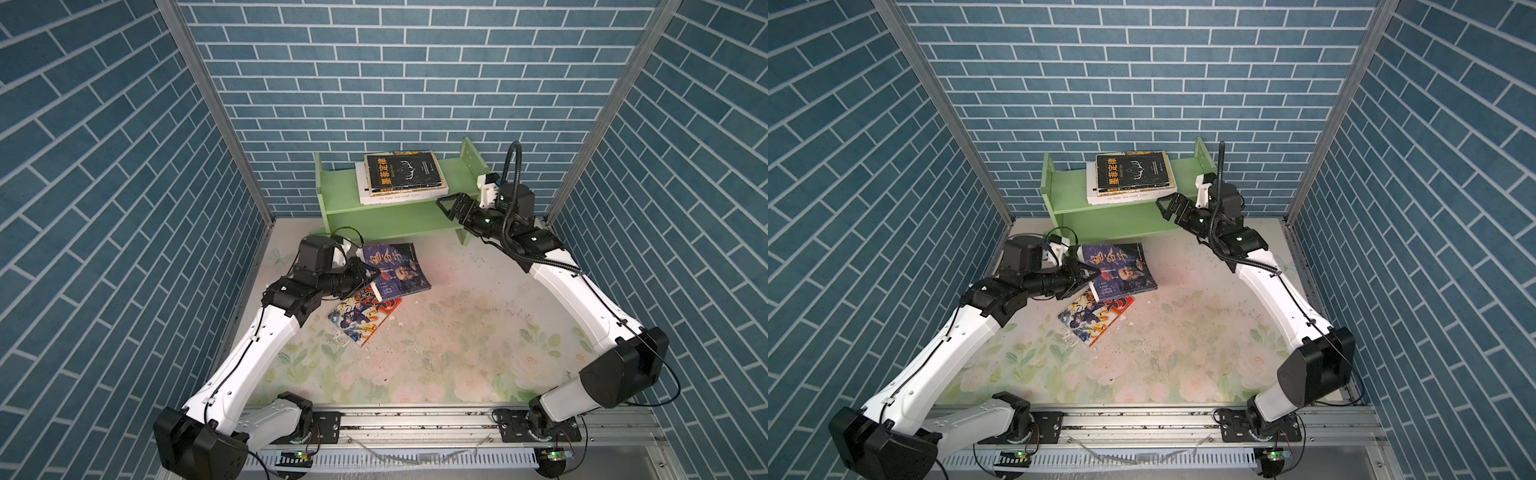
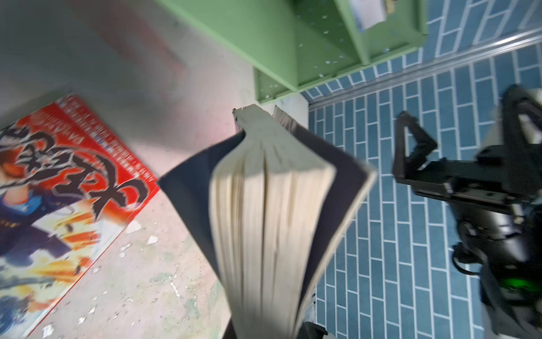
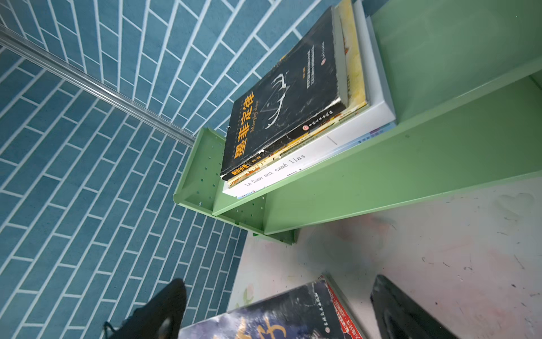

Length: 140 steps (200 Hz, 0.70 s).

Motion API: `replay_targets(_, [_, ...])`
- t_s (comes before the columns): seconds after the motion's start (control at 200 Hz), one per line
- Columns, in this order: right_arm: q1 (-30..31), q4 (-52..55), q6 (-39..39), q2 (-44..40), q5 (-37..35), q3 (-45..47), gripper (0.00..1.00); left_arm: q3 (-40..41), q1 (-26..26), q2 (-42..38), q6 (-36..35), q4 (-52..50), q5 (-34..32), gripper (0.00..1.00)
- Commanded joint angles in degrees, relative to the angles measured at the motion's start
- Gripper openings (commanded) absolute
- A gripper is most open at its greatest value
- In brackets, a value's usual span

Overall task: Stacking books/files
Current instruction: Pick up the book from the book.

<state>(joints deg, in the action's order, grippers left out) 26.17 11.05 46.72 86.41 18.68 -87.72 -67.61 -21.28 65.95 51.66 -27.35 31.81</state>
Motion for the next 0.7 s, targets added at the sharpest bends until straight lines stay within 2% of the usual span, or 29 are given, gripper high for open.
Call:
replay_targets(0.0, [0.1, -1.7, 1.4, -4.0, 0.2, 1.0, 0.99, -9.1, 0.2, 1.4, -5.0, 6.0, 5.3, 0.05])
replay_targets(0.24, [-0.7, -7.0, 5.6, -6.6, 6.4, 3.1, 0.98, -24.3, 0.3, 12.1, -3.1, 14.9, 9.7, 0.05])
replay_targets(0.425, [-1.0, -7.6, 5.8, -9.7, 4.7, 5.6, 0.98, -34.3, 1.0, 19.4, 1.4, 21.2, 12.9, 0.05])
replay_targets(0.695, [-2.2, -8.4, 6.4, -12.1, 3.3, 8.3, 0.98, -38.8, 1.2, 24.2, 7.3, 28.1, 16.1, 0.05])
